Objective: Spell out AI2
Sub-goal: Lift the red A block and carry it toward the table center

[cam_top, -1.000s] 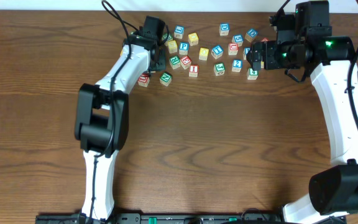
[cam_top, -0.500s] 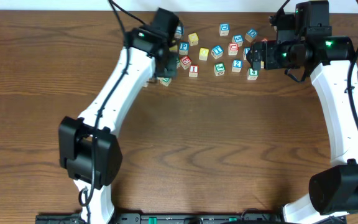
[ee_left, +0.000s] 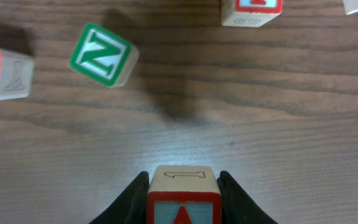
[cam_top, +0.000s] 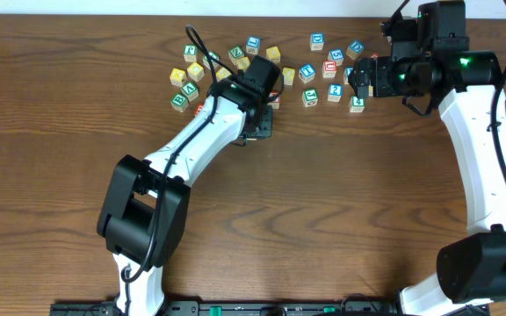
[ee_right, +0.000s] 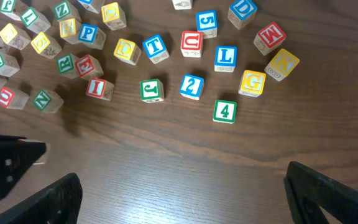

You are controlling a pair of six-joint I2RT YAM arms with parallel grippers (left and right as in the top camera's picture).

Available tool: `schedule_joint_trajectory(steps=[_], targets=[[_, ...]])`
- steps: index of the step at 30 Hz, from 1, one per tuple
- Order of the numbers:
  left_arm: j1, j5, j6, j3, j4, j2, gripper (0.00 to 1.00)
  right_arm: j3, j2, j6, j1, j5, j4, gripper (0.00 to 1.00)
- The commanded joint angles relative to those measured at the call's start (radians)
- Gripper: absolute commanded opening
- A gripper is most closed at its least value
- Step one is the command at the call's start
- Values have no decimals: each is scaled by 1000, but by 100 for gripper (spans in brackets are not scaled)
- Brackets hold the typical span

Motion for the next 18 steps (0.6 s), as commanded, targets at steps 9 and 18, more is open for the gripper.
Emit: schedule_joint_trajectory(steps=[9, 18], targets=[[-1, -6, -13, -122, 136, 17, 29, -6, -1, -12, 2, 1, -2, 99], [-1, -6, -18, -123, 141, 46, 29, -6, -1, -12, 2, 1, -5, 99]])
